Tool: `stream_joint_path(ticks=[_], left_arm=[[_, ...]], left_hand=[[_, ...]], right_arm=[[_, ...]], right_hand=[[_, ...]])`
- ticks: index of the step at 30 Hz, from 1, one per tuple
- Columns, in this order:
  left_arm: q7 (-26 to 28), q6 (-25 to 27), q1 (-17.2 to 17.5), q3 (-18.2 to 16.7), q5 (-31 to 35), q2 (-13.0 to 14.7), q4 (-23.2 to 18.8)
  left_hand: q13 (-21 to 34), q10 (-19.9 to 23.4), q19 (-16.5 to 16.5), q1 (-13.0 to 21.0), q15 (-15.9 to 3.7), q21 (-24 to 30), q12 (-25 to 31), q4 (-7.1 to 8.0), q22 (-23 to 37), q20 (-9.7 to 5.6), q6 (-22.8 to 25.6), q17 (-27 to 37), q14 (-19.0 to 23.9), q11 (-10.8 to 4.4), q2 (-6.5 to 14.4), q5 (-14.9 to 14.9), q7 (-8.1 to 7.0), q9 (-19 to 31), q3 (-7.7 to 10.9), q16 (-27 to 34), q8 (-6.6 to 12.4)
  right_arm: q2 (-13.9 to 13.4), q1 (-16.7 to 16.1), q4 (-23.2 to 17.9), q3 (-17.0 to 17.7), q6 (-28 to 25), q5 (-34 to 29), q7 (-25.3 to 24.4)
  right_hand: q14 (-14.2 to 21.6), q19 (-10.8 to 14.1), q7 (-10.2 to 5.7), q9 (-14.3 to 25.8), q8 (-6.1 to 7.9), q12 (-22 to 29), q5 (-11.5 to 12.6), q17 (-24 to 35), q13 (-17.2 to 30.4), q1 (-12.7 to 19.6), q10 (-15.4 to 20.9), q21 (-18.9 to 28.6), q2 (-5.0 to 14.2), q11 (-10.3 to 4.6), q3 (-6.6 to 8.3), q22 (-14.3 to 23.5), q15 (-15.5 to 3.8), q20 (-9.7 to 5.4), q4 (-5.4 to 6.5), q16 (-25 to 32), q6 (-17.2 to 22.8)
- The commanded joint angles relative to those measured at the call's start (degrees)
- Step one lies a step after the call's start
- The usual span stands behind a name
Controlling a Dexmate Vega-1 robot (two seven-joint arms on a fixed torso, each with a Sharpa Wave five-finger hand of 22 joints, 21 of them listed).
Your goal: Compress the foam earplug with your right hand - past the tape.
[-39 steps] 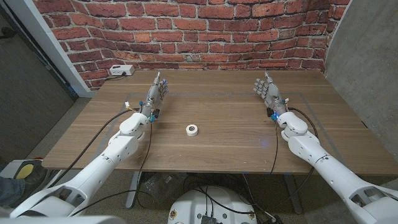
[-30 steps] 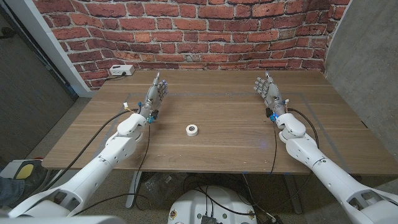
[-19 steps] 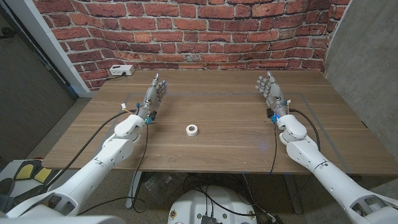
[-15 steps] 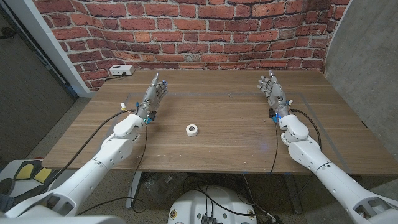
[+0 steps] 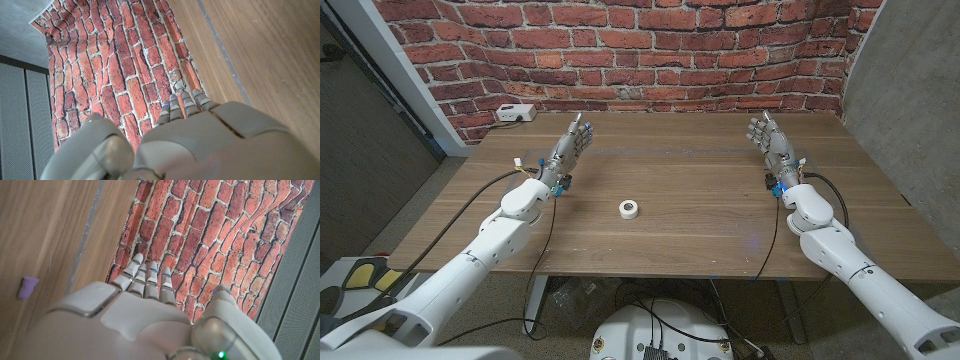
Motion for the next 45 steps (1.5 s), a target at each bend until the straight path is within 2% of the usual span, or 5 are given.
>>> stream_joint_path(ticks=[1,10,15,31,45], left_arm=[[1.58,1.65,-0.34,0.88,1.80,0.44,-1.66],[2.59,1.53,0.68,0.55,1.97,0.64,-3.27],[1.37,0.46,0.37,0.36,1.26,0.32,-2.63],[0.76,-0.55,-1.12,0.92,1.66,-0.82,-1.11],[2.67,0.30,0.48,0.64,2.03,-0.37,-3.17]], left_hand=[[0.13,0.60,0.62,0.45,0.21,0.20,0.29,-0.21,0.11,0.12,0.51,0.15,0.97,0.16,-0.02,0.25,0.30,0.28,0.03,0.43,0.36],[0.13,1.08,0.92,0.63,0.17,0.06,0.32,-0.29,0.10,0.35,1.01,0.16,1.32,0.18,0.06,0.22,0.29,0.29,-0.04,0.37,0.39],[0.13,2.36,1.15,0.85,-0.19,-0.29,0.55,-0.38,0.09,0.46,2.55,0.18,2.45,0.05,0.17,0.16,0.55,0.30,-0.20,0.49,0.71],[0.12,4.28,2.12,1.12,-0.22,-0.63,0.81,-0.47,0.08,0.28,4.62,0.18,4.17,-0.06,0.30,0.05,0.52,0.31,-0.51,0.59,0.99],[0.11,4.73,2.31,1.23,-0.32,-0.94,0.72,-0.49,0.09,0.35,5.16,0.19,4.47,-0.15,0.41,-0.01,0.40,0.31,-0.66,0.41,0.92]], right_arm=[[-3.47,-2.77,-3.36,2.35,-1.78,-3.39,-3.91],[-4.75,-3.72,-4.25,3.26,-2.41,-8.33,-8.07],[-5.60,-3.64,-3.95,3.59,-2.80,-9.28,-8.03],[-9.23,-3.31,-3.52,4.06,-5.33,-15.27,-9.92],[-12.10,-2.69,-3.46,2.05,-9.83,-22.95,-13.01]], right_hand=[[1.33,1.18,-0.57,0.17,0.56,0.33,-0.27,0.18,0.12,1.39,1.08,-0.16,0.28,-0.27,0.55,0.15,-0.47,-0.82,-0.73,0.38,1.37],[2.29,2.22,-2.41,0.37,0.36,0.55,-0.43,0.16,0.18,3.64,2.17,-0.46,1.12,-1.11,1.57,0.15,-0.80,-1.12,-2.08,0.31,1.49],[2.52,2.54,-3.46,0.45,0.54,0.51,-0.40,0.15,0.23,5.19,2.34,-0.73,1.60,-1.63,2.25,0.15,-1.03,-1.24,-2.97,0.18,2.19],[4.08,4.00,-3.44,0.47,0.68,0.86,-0.38,0.09,0.23,7.63,3.90,-0.96,1.75,-2.91,3.04,0.19,-1.95,-1.67,-4.27,0.29,3.59],[5.29,5.32,-3.85,0.48,0.77,1.11,-0.25,0.07,0.22,9.82,5.16,-1.07,2.00,-3.12,3.76,0.20,-2.08,-1.54,-5.00,0.37,4.67]])
